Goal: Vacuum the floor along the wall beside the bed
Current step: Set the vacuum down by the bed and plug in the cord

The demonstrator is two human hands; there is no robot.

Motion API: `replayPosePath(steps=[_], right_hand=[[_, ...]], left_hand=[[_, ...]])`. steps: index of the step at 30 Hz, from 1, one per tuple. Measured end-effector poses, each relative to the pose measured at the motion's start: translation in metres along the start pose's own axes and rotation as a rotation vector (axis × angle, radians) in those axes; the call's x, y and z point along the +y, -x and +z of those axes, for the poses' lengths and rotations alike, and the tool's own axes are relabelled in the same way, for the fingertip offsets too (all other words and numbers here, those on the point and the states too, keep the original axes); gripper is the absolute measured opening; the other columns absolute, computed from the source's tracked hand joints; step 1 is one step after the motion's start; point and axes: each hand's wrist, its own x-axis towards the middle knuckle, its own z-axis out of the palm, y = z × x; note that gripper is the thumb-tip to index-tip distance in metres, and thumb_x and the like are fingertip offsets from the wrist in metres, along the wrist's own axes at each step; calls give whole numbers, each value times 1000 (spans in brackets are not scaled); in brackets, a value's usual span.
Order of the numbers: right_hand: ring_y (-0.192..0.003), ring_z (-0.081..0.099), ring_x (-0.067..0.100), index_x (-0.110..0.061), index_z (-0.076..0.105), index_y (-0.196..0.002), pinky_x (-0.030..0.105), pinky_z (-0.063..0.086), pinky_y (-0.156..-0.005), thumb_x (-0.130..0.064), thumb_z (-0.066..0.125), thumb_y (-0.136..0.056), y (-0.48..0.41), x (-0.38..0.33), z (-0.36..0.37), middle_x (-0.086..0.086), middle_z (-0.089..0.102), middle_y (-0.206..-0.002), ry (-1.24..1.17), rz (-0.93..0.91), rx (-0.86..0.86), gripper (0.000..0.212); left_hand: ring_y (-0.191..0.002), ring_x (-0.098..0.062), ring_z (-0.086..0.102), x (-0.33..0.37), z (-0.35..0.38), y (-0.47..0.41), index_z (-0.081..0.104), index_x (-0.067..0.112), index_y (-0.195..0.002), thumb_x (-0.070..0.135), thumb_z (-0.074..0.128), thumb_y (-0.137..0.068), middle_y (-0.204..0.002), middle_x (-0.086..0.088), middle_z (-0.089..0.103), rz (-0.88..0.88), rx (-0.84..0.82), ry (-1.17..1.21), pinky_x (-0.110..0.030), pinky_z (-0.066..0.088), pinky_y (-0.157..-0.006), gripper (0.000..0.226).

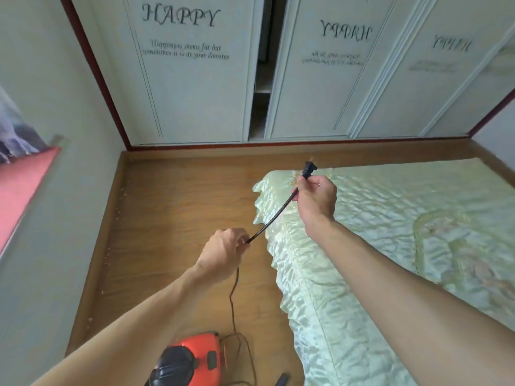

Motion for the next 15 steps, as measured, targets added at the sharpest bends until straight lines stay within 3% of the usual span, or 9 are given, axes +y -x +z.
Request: replayPosePath(steps=[6,10,15], right_hand=[[-74,71,23,-19,58,-85,50,59,-76,-20,64,-94,-27,-119,-59,4,71,-77,-47,-165,29,11],[-68,66,13,-15,61,-93,26,53,-62,-21,65,-95,-36,-198,-110,6,70,-86,-32,-297,98,7],[-70,69,25,-17,64,-86,31,53,-65,-24,68,-91,-42,-279,-171,7,71,-76,-53,-400,137,10]], left_hand=[[-75,-16,70,109,-56,-19,72,13,-97,16,64,-96,-87,-3,75,125,101,1,-37,59,-71,9],[-77,-15,70,185,-100,-27,74,12,-99,16,65,-96,-89,-3,76,238,132,4,-33,60,-72,10],[-80,-15,67,268,-146,-34,72,15,-93,17,64,-95,-84,4,70,348,142,15,-30,57,-74,8]])
